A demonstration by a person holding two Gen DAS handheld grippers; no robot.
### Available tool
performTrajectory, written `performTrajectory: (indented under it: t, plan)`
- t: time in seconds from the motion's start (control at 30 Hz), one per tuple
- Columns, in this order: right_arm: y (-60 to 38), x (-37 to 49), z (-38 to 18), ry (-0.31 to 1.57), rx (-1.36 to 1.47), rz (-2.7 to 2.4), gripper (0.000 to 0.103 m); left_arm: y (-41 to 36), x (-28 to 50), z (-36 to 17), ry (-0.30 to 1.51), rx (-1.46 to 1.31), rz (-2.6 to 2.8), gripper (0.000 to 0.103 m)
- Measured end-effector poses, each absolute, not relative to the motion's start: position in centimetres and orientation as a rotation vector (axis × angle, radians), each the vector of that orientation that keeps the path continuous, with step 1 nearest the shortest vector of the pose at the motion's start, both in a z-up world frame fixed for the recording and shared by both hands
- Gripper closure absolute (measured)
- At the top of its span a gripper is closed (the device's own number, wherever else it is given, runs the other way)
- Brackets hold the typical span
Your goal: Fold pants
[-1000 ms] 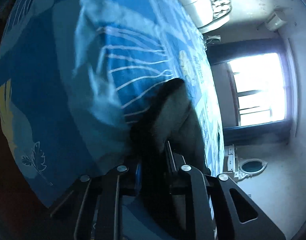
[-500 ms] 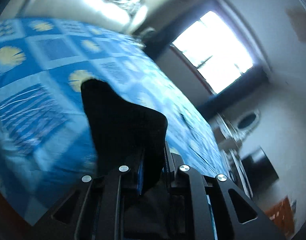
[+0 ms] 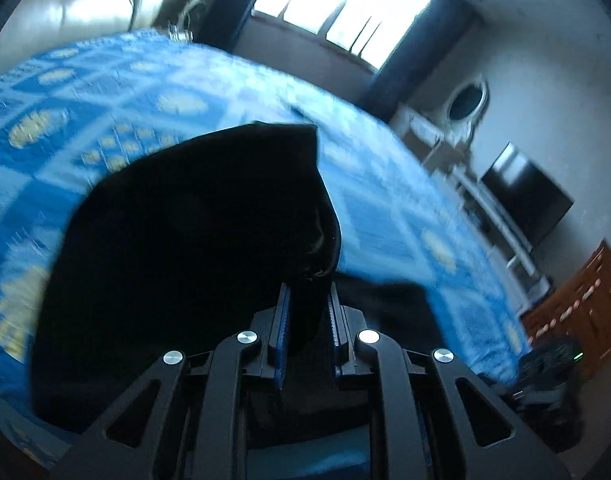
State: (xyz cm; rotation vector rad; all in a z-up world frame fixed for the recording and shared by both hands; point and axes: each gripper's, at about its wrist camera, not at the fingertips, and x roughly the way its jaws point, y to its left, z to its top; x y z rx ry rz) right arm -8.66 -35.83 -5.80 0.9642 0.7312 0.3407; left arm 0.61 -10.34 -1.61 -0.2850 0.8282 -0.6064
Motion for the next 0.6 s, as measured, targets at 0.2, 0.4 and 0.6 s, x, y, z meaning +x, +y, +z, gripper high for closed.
performTrajectory:
  t: [0.2, 0.4, 0.6]
  plan:
    - [-36.8, -8.8, -7.1, 0.745, 0.979, 0.3, 0.029, -12.9, 0.8, -4.8, 0.862, -0.189, -0.601, 0.084]
    - [-36.6, -8.5, -8.1, 0.774, 0.98, 0.291, 0.029, -13.7, -1.3, -3.2, 0.825, -0.177, -0.709, 0.047]
    - [-36.3, -8.2, -7.0, 0.765, 0.97, 0.291, 0.029, -8.4, -2.8, 1.5, 0.685, -0.252, -0.663, 0.026]
